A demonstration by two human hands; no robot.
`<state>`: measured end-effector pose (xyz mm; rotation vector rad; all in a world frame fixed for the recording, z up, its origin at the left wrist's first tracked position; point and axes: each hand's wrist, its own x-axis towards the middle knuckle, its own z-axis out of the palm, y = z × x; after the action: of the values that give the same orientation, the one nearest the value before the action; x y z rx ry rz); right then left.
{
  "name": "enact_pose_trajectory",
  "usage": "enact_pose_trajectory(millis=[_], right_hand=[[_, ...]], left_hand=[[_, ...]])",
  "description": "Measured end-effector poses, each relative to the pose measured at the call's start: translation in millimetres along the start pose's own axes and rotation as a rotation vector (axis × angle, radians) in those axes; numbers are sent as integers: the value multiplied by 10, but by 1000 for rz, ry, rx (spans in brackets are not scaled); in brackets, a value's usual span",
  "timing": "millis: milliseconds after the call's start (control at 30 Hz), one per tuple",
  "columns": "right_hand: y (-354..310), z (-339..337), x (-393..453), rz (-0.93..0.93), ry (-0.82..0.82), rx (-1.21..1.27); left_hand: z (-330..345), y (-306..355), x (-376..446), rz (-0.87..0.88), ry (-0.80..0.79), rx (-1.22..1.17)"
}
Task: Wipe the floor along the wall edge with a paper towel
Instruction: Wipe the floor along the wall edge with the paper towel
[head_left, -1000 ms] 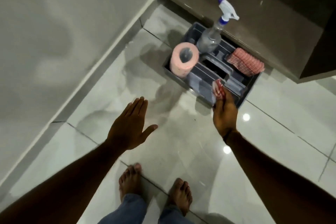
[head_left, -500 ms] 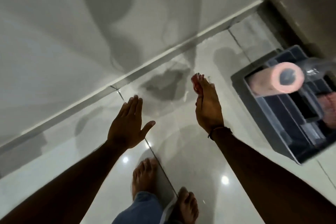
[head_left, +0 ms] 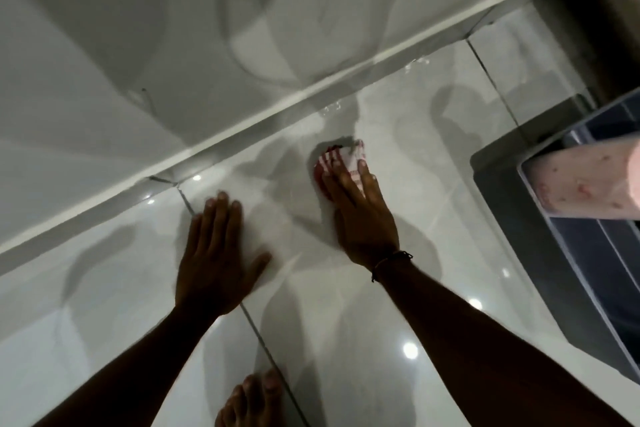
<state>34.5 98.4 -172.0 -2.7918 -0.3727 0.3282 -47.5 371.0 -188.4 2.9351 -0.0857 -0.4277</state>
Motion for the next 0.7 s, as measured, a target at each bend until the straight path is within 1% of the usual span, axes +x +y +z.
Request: enact_pose_trajectory(millis=[100,233,300,367,433,500,600,700], right_hand=[[390,-190,366,82,72,-40],[1095,-610,951,333,214,-23],[1411,-803,1182,467,256,29],[1587,-923,1399,520,241,69],[1568,-965,1563,481,206,86],[1414,-961,1603,438,210,136],[1068,-833,1436,357,221,114],[586,-577,1208,244,192,72]], left_hand=[[32,-44,62,-4,16,17],[108,-83,59,6,53,26],[136,-95,57,21,68,34],[150,-112,76,33,79,37],[145,-121,86,38,86,39],[127,-102,80,37,84,40],[101,-67,79,32,72,39],[75,-55,77,17,56,30]])
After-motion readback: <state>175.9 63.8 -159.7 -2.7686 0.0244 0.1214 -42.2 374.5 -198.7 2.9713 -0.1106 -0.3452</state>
